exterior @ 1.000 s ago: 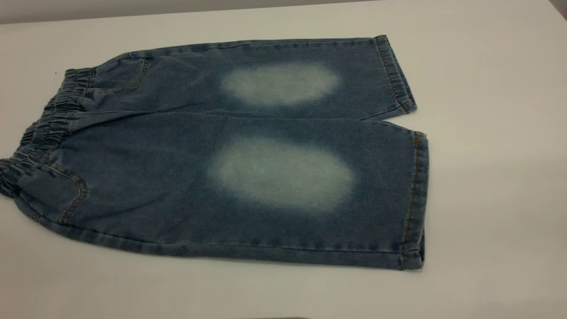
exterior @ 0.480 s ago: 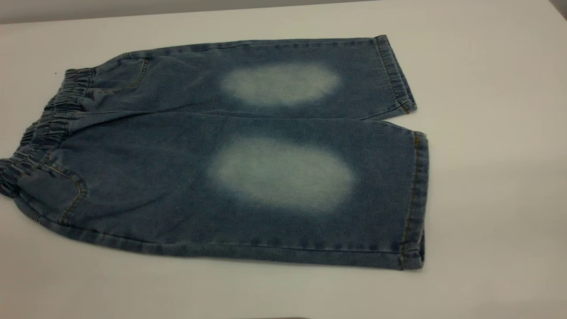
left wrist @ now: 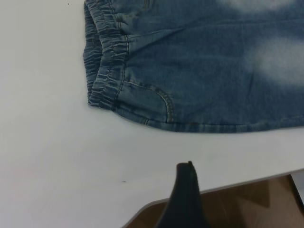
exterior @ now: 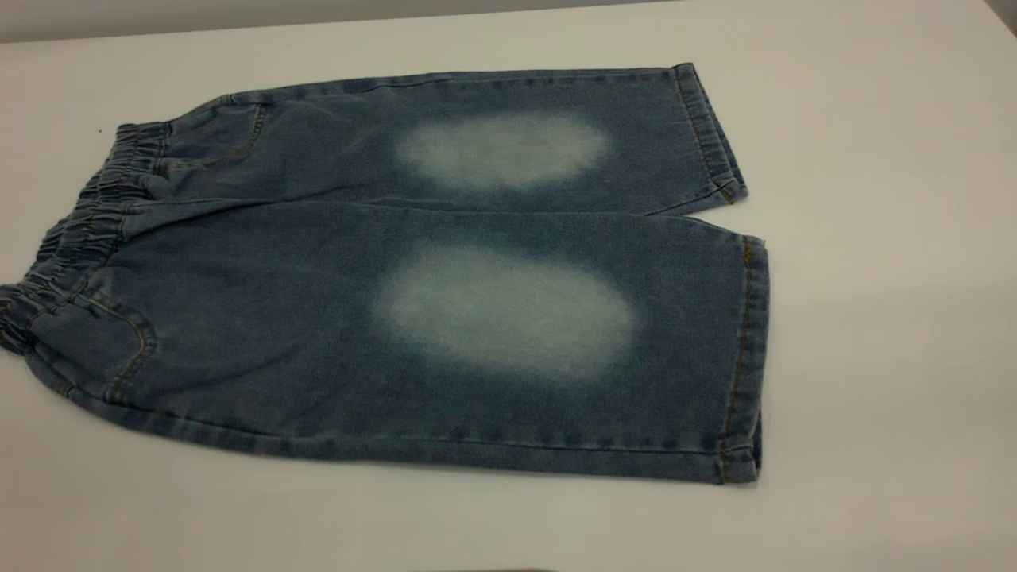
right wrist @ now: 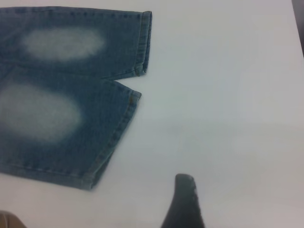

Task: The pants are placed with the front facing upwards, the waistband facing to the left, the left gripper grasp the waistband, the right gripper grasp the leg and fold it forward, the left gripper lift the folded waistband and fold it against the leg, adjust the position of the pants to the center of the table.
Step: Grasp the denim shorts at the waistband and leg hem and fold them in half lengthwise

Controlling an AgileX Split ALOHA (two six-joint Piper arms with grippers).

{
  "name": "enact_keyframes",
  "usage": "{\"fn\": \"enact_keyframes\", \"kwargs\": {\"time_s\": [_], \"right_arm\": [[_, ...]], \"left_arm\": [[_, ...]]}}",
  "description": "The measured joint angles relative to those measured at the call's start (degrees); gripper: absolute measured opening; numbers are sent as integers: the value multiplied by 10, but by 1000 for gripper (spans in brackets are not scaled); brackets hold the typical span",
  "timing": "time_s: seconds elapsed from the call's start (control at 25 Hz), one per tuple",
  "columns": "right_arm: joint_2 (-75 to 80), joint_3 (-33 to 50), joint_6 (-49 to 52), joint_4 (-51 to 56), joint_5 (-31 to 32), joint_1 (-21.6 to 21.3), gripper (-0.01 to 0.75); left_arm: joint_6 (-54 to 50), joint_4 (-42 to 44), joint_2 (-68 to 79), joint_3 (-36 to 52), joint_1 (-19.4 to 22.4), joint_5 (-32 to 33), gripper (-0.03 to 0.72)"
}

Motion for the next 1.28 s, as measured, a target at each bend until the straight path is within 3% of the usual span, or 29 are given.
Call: {"fn": "enact_keyframes", "kwargs": {"time_s": [0.48, 0.72, 1.0, 1.28], "right_arm": [[0, 0, 0, 0, 0, 0, 495], [48, -6, 0, 5, -12, 0, 495], [252, -16, -38, 41, -95, 0, 495], [478, -16, -134, 174, -204, 0, 495]], "left_arm": [[-6, -10, 0, 0, 0, -2, 554], [-56, -3, 13, -10, 0, -42, 554], [-114, 45, 233, -61, 0, -125, 554], [-186, 57, 527, -91, 0, -214, 554]]}}
